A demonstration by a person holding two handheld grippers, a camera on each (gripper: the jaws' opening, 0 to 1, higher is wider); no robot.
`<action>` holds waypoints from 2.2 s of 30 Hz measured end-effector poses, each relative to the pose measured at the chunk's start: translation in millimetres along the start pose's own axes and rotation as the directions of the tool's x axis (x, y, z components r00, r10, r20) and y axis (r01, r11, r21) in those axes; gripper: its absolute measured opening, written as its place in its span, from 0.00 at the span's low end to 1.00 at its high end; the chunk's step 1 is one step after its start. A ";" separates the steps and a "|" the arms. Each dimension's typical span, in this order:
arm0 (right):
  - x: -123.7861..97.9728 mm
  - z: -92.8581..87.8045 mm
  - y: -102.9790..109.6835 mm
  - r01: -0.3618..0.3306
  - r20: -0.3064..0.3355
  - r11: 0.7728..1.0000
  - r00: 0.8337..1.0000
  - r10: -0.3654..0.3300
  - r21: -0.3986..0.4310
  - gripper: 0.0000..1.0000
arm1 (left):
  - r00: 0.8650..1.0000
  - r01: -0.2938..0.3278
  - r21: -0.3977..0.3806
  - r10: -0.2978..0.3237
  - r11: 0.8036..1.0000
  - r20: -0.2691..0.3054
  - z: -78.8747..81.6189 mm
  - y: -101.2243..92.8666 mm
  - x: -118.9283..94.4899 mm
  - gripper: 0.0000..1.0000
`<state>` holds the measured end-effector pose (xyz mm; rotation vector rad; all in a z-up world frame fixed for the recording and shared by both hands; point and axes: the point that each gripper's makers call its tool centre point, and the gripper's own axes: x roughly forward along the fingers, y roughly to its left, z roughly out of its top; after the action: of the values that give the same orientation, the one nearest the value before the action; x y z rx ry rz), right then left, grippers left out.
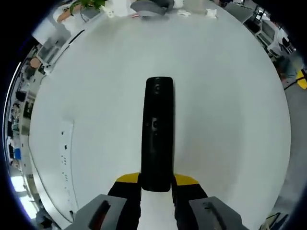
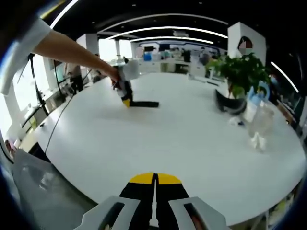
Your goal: Press the specified remote control buttons in sequence, fully releasing each button before pressing the next.
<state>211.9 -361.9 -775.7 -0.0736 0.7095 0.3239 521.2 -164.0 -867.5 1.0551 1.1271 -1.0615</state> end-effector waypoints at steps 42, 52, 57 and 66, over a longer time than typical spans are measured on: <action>-1.7 4.4 2.1 -0.020 0.026 1.000 0.999 0.020 0.011 0.00 | 0.997 0.036 -0.069 -0.040 0.997 -0.065 -8.0 -94.4 -7.9 0.24; -1.3 4.0 5.1 -0.032 0.020 0.999 0.999 0.032 0.004 0.00 | 0.999 0.041 -0.086 -0.042 0.995 -0.018 -11.1 -114.7 -11.7 0.24; -1.5 3.8 6.5 -0.035 0.018 0.999 0.999 0.035 -0.003 0.00 | 0.999 0.041 -0.090 -0.042 0.995 -0.001 -11.3 -124.6 -13.0 0.23; -2.0 4.3 6.0 -0.035 0.022 0.999 0.999 0.035 -0.001 0.00 | 0.999 0.044 -0.087 -0.045 0.995 -0.010 -10.3 -135.8 -13.8 0.24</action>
<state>211.3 -355.9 -770.9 -0.0588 0.6899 0.3576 384.9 -175.9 -868.0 0.9727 1.2009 -1.0330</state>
